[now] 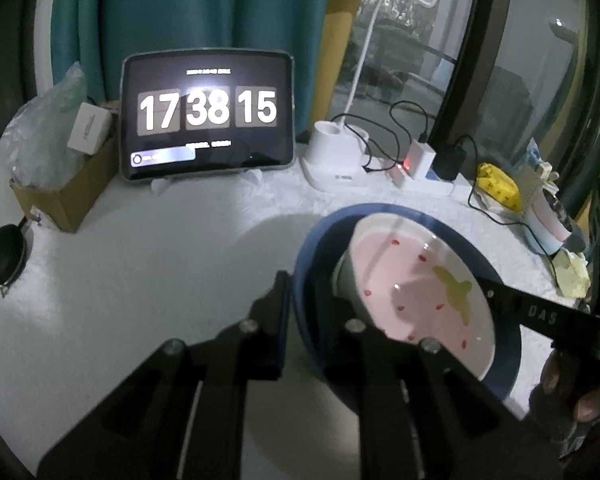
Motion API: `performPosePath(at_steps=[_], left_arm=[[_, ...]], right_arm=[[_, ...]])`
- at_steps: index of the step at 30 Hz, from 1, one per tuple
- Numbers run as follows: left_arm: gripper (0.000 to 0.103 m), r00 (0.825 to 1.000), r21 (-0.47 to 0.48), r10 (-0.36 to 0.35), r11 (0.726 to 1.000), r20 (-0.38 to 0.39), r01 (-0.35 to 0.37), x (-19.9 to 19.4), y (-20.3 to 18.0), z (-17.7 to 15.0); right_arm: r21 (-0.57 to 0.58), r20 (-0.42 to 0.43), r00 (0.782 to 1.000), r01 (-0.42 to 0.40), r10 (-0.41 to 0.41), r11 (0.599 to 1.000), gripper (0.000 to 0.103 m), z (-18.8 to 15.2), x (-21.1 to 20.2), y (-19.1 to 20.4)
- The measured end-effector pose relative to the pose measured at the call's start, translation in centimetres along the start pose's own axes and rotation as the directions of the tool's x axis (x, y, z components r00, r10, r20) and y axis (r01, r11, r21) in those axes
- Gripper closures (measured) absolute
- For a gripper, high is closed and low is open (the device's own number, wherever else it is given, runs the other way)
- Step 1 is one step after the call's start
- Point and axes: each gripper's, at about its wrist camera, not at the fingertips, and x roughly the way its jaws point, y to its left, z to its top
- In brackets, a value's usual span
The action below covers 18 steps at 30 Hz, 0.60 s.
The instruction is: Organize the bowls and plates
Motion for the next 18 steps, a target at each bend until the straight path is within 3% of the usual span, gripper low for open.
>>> performPosePath(at_steps=[13,15,18], left_arm=[[0.088,0.997,0.025,0.061,0.998,0.048,-0.062,-1.7,-0.7,0.3],[0.088,0.996,0.030,0.061,0.998,0.058,-0.063,-2.2,-0.9,0.3],[0.088,0.996,0.033,0.060,0.998,0.066,-0.062,-2.7,-1.3,0.2]], right_arm=[[-0.013,0.011,0.998,0.059,-0.059,0.998,0.064,-0.7,-0.7,-0.7],[-0.019,0.053,0.996,0.072,-0.071,0.997,0.062,-0.9,-1.5,-0.5],[-0.032,0.121,0.989,0.090,-0.085,0.995,0.044,-0.6,-3.2,-0.3]])
